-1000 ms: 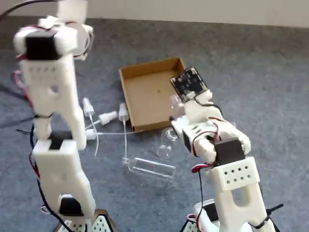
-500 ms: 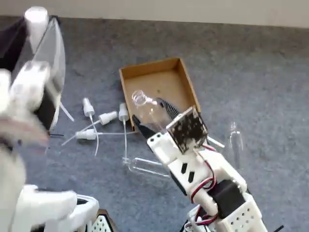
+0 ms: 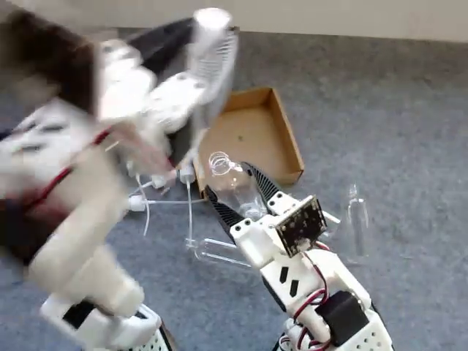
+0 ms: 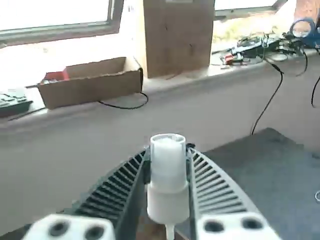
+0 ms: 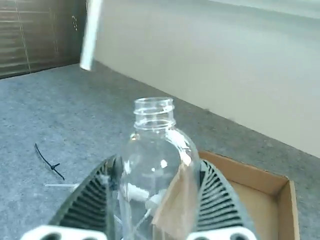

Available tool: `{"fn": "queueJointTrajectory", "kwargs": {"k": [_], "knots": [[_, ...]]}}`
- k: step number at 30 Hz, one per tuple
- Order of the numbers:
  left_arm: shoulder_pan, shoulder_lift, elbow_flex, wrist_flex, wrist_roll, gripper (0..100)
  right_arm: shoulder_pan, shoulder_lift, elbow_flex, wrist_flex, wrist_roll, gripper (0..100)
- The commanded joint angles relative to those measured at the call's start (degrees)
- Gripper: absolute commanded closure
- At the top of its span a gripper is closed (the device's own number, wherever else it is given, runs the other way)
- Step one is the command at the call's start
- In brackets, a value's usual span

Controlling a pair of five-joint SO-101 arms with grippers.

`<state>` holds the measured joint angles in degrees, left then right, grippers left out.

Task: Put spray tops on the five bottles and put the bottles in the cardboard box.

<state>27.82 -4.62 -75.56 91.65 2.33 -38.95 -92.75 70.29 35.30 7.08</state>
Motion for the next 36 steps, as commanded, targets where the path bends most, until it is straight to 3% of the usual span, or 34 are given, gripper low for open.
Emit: {"fn": "queueJointTrajectory", "kwargs": {"k": [1,36], "knots": [[2.15,3.56,0.22,-3.08,0.09,96,-0.4,-2.59,1.1,-1.63,-0.53,99.4],[1.89,7.25,0.13,-7.47,-3.52,96,-0.22,-8.84,2.68,-1.36,-0.35,99.4]]}}
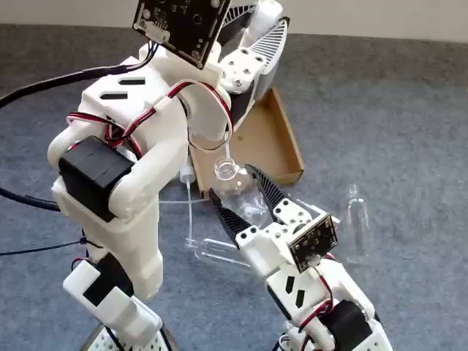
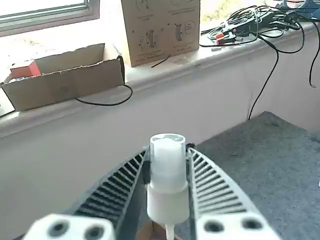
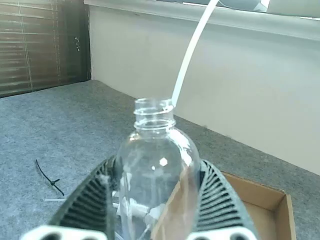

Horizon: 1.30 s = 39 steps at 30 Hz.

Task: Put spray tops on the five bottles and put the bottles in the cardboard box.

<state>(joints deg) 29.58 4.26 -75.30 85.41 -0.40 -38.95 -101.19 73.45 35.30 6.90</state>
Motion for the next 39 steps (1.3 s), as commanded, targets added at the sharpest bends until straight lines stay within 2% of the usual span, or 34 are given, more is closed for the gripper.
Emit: {"fn": "queueJointTrajectory", "kwargs": {"k": [1,18,26,30,39], "knots": [[0.13,-2.07,-0.04,-1.23,-0.79,96,-0.22,-0.4,-0.48,-0.75,-0.18,99.4],[0.4,-5.49,0.75,-1.14,-0.7,96,-0.22,-0.4,-0.57,0.48,-0.35,99.4],[0.31,-3.47,5.93,-1.23,-0.53,96,-0.22,-0.4,-0.66,0.48,-0.35,99.4],[0.66,-3.56,6.02,-0.88,1.67,96,-0.22,-0.4,-0.66,0.48,-0.35,99.4],[0.13,-3.65,6.37,13.89,2.46,96,-0.22,-0.31,-1.01,0.75,-0.35,99.4]]}}
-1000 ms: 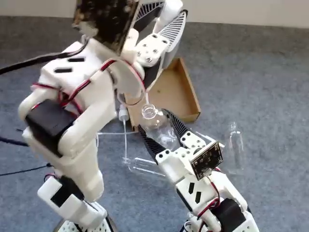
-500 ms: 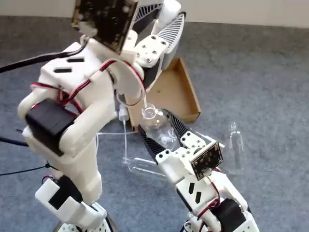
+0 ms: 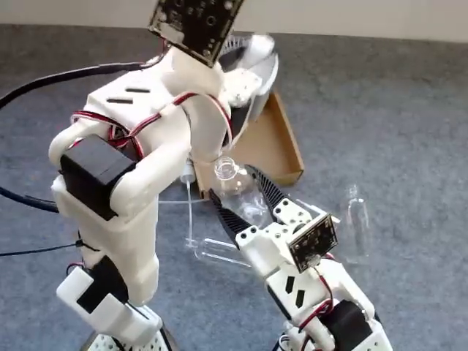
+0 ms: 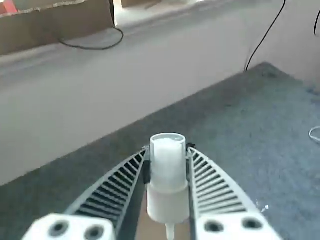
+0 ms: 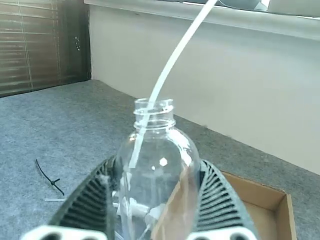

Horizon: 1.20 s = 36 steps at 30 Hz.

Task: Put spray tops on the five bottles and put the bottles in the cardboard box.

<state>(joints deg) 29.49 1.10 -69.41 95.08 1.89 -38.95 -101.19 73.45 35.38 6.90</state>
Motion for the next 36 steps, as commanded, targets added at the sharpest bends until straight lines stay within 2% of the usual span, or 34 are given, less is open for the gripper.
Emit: {"fn": "queueJointTrajectory", "kwargs": {"k": [1,6,13,18,23,26,30,33,36], "knots": [[0.13,-0.57,1.89,4.57,0.18,96,-0.22,-0.31,-1.01,1.36,-0.35,99.4],[0.66,-4.62,16.13,5.01,0.35,96,-0.22,-0.31,-1.19,2.68,-0.35,99.4],[0.66,-19.47,35.38,3.87,0.18,96,-0.22,-0.31,-1.19,2.59,-0.35,99.4],[0.66,-32.75,55.08,-5.27,0.09,96,-0.22,-0.31,-1.19,2.59,-0.35,99.4],[0.31,-46.37,81.27,-19.52,0.0,96,-0.13,-0.31,-1.27,2.51,-0.35,99.4],[0.31,-55.08,92.53,-26.81,0.0,96,0.22,-0.22,-1.27,2.51,-0.26,99.4],[0.31,-64.22,99.47,-29.98,-5.27,96,5.14,-0.22,-1.71,-0.22,-0.35,99.4],[0.22,-65.54,101.14,-29.8,-6.86,95,6.37,1.71,-4.0,-0.48,-0.35,99.4],[0.22,-64.4,100.97,-29.8,-6.86,87,6.37,5.58,-6.2,-0.48,-0.35,99.4]]}}
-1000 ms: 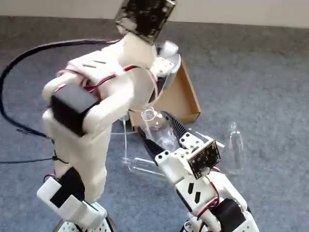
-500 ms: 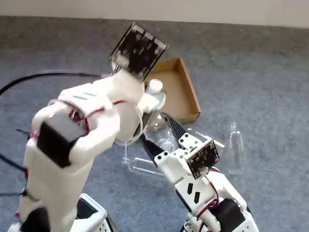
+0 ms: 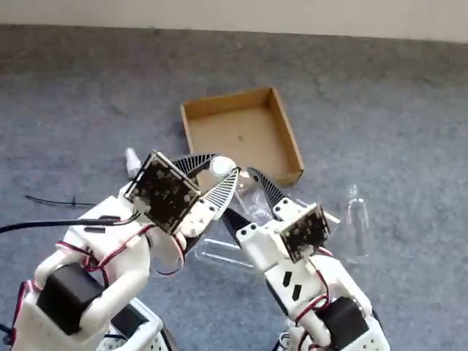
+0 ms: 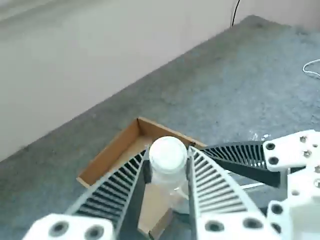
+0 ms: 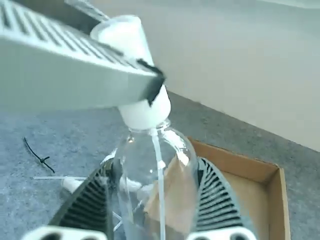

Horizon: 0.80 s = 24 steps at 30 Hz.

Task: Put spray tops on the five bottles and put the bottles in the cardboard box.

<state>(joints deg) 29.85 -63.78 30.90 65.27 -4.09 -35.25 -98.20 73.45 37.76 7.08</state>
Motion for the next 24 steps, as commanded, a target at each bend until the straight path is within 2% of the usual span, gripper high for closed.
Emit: {"fn": "queueJointTrajectory", "kwargs": {"k": [1,5,12,16,21,24], "knots": [[-0.13,0.92,0.57,-0.18,-0.88,85,2.68,3.47,-6.46,-2.86,-0.53,99.4],[-0.22,3.3,-1.8,-0.09,-0.97,83,2.68,4.26,-6.46,-2.86,-0.53,99.4],[-6.2,4.79,-11.65,0.44,-1.14,83,2.77,4.26,-6.29,-2.86,-0.26,99.4],[-10.59,2.07,-13.58,6.68,-4.84,83,3.03,4.88,-6.11,-2.86,-0.26,99.4],[-19.47,-0.84,-3.3,7.65,-6.15,83,6.37,8.04,-10.07,-4.79,-0.62,99.4],[-23.6,-1.8,6.37,2.02,-6.15,83,8.22,17.71,-15.34,-6.55,-3.69,99.4]]}}
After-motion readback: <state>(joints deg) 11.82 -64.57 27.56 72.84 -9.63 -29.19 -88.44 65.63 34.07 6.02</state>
